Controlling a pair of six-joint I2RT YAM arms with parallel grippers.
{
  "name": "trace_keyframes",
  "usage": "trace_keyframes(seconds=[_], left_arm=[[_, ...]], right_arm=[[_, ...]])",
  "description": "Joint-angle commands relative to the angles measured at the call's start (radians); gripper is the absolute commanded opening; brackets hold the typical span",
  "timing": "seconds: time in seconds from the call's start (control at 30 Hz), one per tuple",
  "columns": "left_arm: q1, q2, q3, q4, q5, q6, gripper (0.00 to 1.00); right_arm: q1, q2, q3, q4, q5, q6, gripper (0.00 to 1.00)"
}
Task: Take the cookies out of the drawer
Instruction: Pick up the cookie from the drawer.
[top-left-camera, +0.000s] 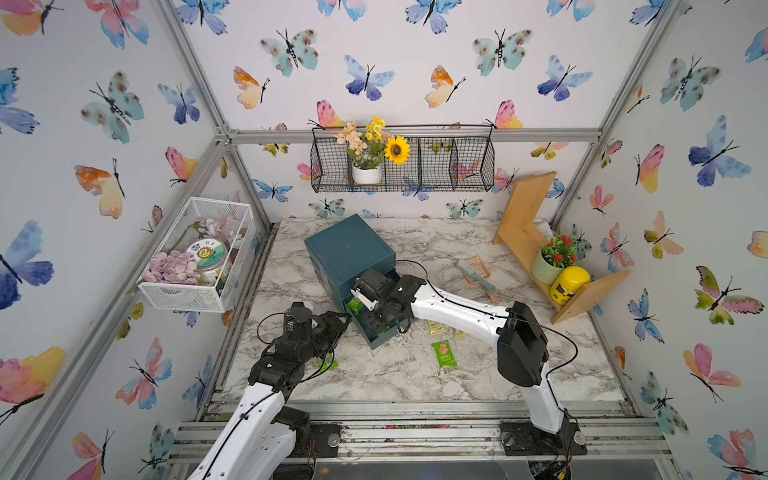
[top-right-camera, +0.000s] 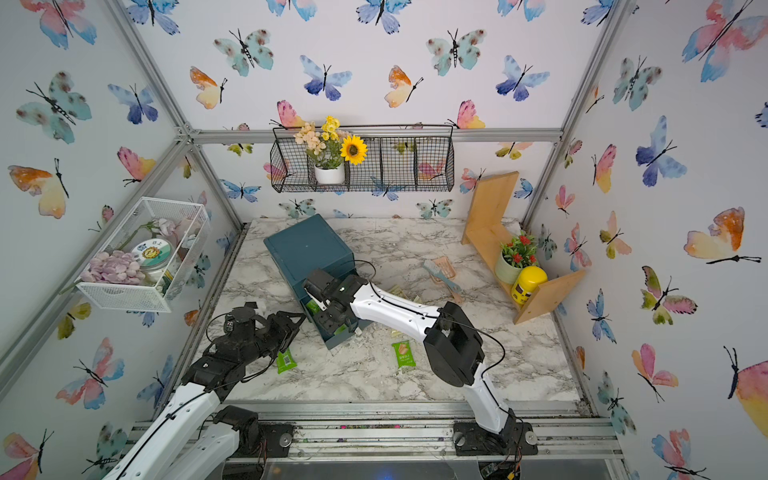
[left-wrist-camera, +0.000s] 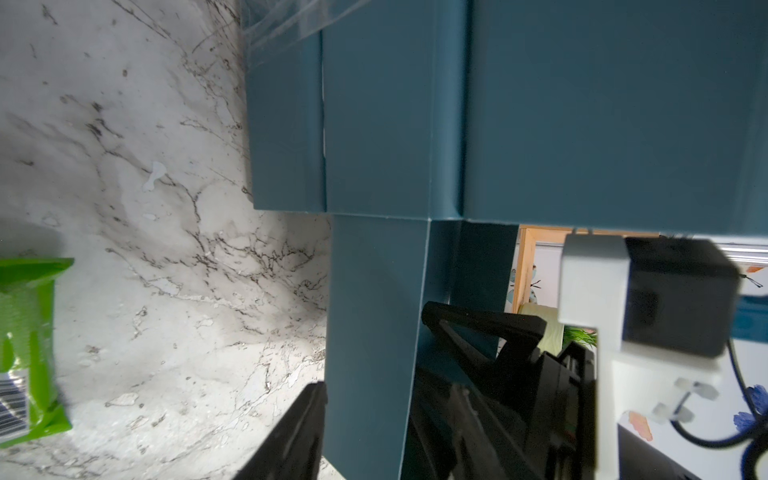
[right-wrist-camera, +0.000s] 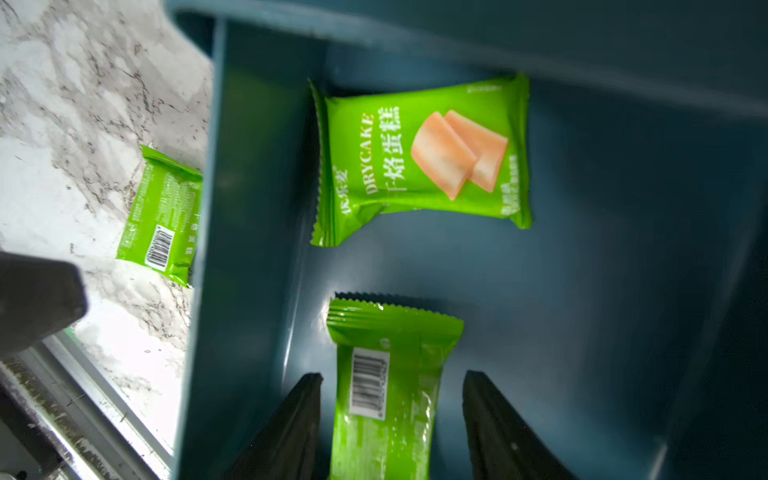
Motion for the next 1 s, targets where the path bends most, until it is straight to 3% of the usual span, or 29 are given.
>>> trace_keyframes(seconds=[0.0, 0.17, 0.43, 0.73, 0.97], left_arm=[[0.005, -0.001, -0.012, 0.021, 0.030, -0.008, 0.52], [0.006, -0.002, -0.015, 0.022, 0.030, -0.011, 0.51], [0.006, -0.004, -0.014, 0.021, 0.026, -0.013, 0.51], [0.006, -0.006, -0.012, 0.018, 0.017, -0.013, 0.51], [0.005, -0.009, -0.003, 0.005, 0.008, -0.007, 0.51]], right_arm=[[0.006, 0.035, 0.030, -0.038, 0.026, 0.015, 0.59], [0.006, 0.058, 0.036, -0.038, 0.044, 0.018, 0.57], [0.006, 0.052, 0.007, -0.041, 0.149, 0.069, 0.47], [0.006, 0.016, 0.006, -0.012, 0.171, 0.079, 0.37], [0.006, -0.048, 0.000, 0.021, 0.160, 0.086, 0.35]])
